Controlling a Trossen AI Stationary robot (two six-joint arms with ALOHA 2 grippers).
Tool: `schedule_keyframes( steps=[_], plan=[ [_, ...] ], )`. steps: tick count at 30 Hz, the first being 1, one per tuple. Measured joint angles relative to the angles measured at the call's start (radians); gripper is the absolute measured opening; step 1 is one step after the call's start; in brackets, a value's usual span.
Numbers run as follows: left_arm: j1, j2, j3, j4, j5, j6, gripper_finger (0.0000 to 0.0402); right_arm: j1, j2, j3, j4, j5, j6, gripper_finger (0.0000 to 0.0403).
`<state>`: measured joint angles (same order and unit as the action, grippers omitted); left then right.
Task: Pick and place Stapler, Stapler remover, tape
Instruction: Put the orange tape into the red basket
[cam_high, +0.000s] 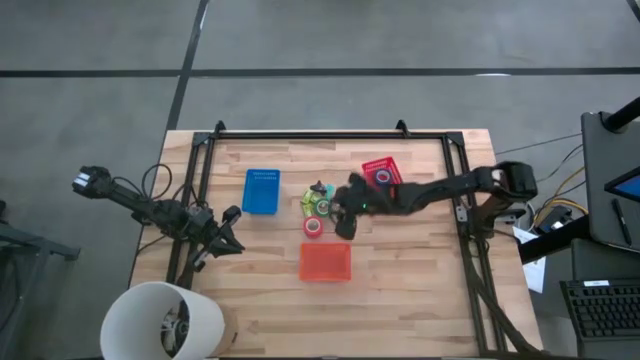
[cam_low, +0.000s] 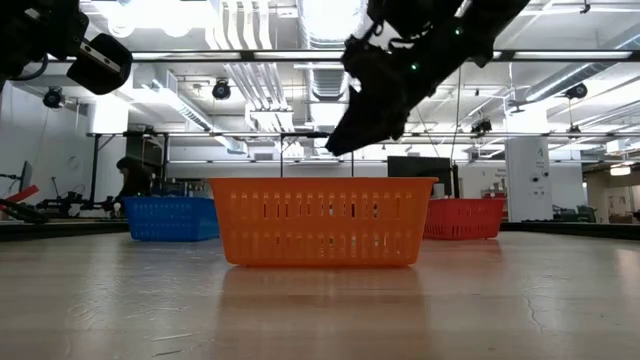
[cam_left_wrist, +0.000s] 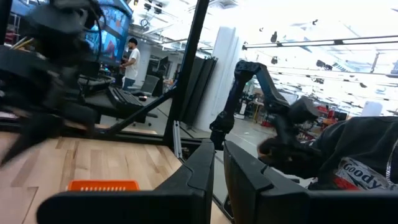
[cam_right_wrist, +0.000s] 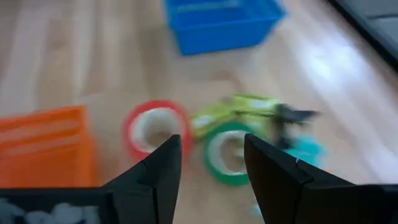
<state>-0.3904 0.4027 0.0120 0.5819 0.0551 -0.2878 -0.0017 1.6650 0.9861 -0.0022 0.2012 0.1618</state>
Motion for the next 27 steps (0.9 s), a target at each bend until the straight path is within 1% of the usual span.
schedule_keyframes(
  steps=[6,9,12,14,18,24,27],
  plan=[
    [0.000,0.000,0.000,0.000,0.000,0.000,0.0039,0.057,0.126,0.126,-0.021,-0.001,-0.060,0.0163],
    [0.000,0.000,0.000,0.000,0.000,0.000,0.0039,0.063,0.178,0.199,-0.099,-0.001,-0.105,0.0159],
    [0.000,0.000,0.000,0.000,0.000,0.000,0.0039,0.061,0.218,0.259,-0.199,-0.008,-0.114,0.0154],
    [0.000,0.000,0.000,0.000,0.000,0.000,0.0039,0.054,0.243,0.296,-0.229,-0.041,-0.119,0.0151],
    [0.000,0.000,0.000,0.000,0.000,0.000,0.0039,0.053,0.293,0.351,-0.276,-0.093,-0.153,0.0144],
    [0.000,0.001,0.000,-0.001,0.000,0.000,0.0039,0.053,0.369,0.422,-0.348,-0.101,-0.201,0.0137],
    [0.000,0.001,0.000,-0.001,0.000,0.000,0.0039,0.053,0.375,0.439,-0.376,-0.101,-0.218,0.0134]
  ],
)
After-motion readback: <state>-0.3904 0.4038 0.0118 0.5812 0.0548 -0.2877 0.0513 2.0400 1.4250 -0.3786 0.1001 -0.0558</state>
